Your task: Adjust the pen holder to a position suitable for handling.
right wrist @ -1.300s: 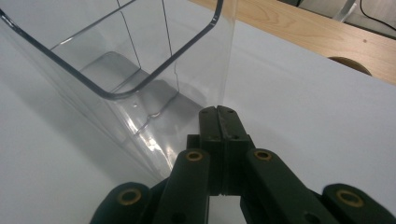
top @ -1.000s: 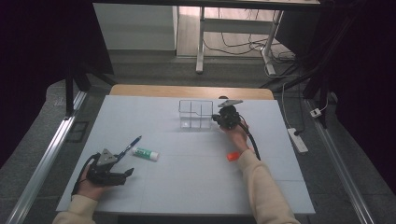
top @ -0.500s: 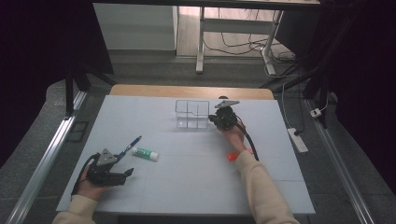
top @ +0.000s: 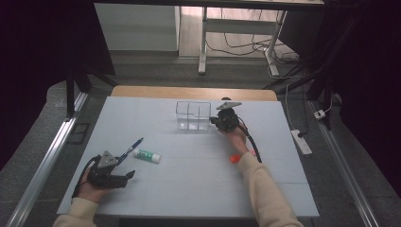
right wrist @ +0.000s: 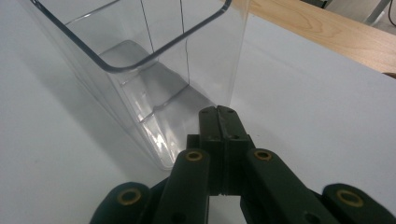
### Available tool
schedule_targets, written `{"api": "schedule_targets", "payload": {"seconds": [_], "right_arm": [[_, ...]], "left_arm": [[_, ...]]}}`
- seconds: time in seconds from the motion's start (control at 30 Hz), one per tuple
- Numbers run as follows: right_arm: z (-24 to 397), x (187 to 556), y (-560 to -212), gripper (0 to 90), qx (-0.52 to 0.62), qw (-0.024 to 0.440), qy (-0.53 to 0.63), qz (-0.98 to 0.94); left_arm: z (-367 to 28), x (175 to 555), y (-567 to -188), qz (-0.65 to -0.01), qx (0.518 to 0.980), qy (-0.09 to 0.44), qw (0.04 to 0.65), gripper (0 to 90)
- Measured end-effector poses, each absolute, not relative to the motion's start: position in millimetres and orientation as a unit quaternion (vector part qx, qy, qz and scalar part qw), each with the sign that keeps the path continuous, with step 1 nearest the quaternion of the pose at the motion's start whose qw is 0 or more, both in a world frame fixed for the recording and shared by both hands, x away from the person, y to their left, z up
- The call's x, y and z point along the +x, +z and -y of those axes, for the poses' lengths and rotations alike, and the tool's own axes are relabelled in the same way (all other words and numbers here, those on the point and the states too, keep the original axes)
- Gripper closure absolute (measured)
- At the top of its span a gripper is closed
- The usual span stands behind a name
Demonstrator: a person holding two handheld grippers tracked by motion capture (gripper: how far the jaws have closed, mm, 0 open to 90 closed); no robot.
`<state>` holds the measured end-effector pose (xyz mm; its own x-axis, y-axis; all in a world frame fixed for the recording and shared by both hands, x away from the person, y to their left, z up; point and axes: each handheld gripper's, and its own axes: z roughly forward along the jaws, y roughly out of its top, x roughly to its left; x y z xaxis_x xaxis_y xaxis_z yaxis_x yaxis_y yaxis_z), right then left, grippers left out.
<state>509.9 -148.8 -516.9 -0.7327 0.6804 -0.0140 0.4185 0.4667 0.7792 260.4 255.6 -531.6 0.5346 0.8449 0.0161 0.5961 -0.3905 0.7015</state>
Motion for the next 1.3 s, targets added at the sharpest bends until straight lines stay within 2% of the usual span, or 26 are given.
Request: {"api": "schedule_targets", "payload": {"seconds": [0.6,0.9,1.3], "right_arm": [[164.9,495.3,-503.3,89.7,0.337,0.173,0.405,-0.832],[194.3,468.0,-494.6,89.7,0.339,0.185,0.405,-0.829],[227.8,420.1,-489.3,89.2,0.332,0.164,0.431,-0.823]], "left_arm": [[-257.4,260.5,-531.8,-0.442,0.812,0.188,0.332,17.5],[-256.8,260.9,-531.7,-0.442,0.812,0.188,0.331,17.5],[-256.1,261.1,-532.1,-0.440,0.813,0.188,0.330,17.6]]}}
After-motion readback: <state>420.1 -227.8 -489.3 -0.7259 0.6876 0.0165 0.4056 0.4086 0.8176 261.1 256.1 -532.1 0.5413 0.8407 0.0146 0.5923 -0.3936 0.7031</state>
